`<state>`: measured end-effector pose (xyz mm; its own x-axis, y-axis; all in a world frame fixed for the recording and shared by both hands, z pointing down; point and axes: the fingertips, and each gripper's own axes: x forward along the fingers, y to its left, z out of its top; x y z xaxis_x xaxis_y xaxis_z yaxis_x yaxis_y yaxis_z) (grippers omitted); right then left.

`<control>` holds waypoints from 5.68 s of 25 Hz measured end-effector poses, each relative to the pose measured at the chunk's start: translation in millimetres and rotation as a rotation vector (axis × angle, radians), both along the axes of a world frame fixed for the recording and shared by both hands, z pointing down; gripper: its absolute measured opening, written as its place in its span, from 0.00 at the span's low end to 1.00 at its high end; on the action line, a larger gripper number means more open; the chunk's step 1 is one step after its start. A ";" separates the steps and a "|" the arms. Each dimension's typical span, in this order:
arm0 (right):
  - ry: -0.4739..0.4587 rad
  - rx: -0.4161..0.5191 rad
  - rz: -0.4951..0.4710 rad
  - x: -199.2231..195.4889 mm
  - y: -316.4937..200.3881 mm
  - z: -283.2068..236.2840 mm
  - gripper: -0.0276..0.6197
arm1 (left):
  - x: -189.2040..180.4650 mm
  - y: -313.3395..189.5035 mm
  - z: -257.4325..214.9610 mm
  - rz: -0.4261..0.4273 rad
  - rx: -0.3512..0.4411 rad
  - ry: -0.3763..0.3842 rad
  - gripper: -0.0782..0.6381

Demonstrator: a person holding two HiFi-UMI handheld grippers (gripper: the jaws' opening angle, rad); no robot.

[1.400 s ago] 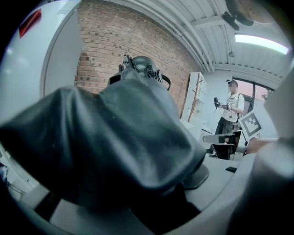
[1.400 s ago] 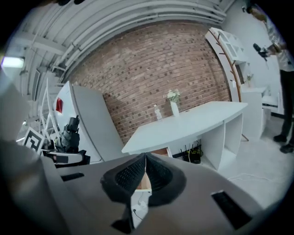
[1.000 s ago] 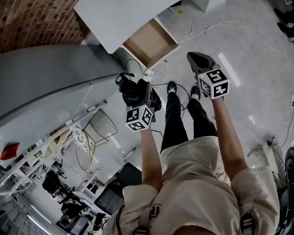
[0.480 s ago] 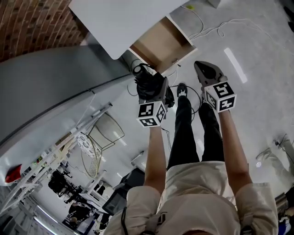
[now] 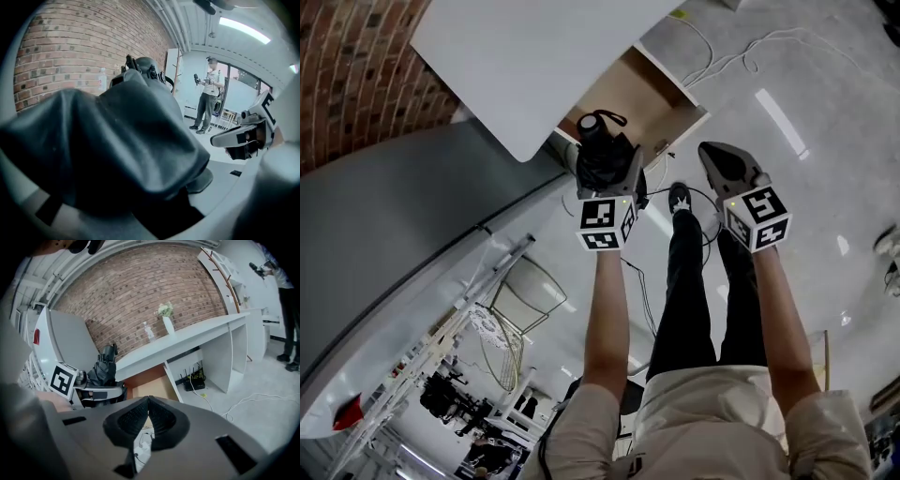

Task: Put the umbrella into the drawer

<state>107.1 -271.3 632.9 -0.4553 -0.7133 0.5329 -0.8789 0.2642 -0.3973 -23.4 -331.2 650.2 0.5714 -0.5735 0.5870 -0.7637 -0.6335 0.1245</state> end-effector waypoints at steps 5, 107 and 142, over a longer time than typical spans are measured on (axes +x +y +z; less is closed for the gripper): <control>0.005 -0.016 0.054 15.1 8.7 18.3 0.15 | 15.3 -20.9 28.8 0.079 -0.009 -0.009 0.48; -0.193 0.014 -0.223 9.7 84.1 -167.1 0.15 | 40.5 136.9 -146.5 -0.381 -0.032 -0.024 0.50; -0.014 0.123 -0.293 -8.1 135.3 -162.5 0.15 | 13.0 198.5 -181.0 -0.444 0.057 0.162 0.12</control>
<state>99.1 -136.1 470.4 -0.6579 -0.6089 0.4431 -0.7526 0.5523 -0.3585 -10.4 -132.7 469.2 0.3448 -0.8120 0.4710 -0.9359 -0.2592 0.2384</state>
